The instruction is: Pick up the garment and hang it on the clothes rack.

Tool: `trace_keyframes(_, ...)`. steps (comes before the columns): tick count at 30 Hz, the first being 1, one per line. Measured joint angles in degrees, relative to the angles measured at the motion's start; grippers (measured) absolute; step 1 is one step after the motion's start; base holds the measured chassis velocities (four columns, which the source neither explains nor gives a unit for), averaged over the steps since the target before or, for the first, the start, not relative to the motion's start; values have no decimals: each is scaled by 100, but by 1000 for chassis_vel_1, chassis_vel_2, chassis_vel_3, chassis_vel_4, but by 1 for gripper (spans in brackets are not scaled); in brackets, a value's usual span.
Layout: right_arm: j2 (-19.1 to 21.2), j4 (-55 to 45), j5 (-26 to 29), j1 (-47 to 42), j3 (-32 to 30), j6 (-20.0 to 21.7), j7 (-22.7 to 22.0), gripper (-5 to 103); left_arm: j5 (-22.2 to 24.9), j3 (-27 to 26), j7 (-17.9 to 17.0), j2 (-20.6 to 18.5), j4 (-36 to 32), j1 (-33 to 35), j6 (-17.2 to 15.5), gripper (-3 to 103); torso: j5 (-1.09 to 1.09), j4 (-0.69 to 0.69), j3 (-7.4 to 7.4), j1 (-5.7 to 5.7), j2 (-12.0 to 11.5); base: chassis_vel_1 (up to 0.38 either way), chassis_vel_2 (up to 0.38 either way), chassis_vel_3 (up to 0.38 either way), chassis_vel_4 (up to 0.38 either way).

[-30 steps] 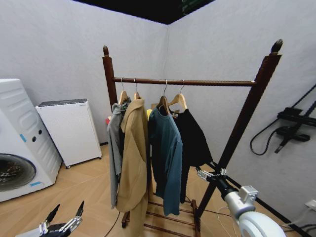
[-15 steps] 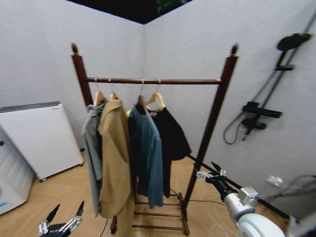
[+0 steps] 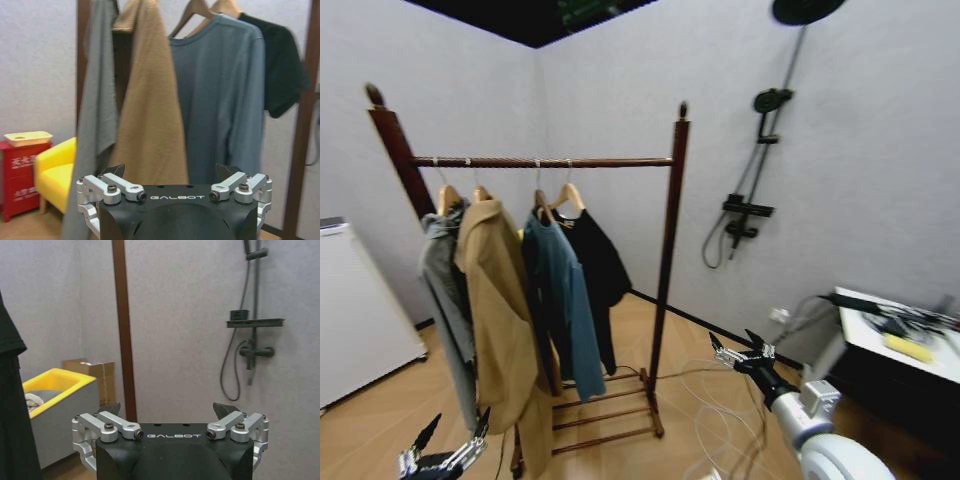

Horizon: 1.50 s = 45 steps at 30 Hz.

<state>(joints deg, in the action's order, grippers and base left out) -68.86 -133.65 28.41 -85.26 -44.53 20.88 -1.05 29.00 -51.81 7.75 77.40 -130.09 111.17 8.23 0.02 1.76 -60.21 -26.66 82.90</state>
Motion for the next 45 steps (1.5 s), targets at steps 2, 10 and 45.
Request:
trace_keyframes(2, 6, 4, 2, 0, 2, -13, 8, 100, 0, 0, -1, 0, 0, 0, 0, 100, -7, -1, 1, 0, 1, 40, -295, -280, 44)
trace_keyframes(10, 9, 24, 20, -39, 2, -120, 48, 100, 0, 0, -2, 0, 0, 0, 0, 100, -1, -1, 0, 0, 0, 59, -309, -308, 49)
trace_keyframes(45, -39, 226, 11, -237, -53, -571, 452, 100, 0, 0, -1, 0, 0, 0, 0, 100, -1, 1, 0, 0, 0, -62, -165, -171, -65)
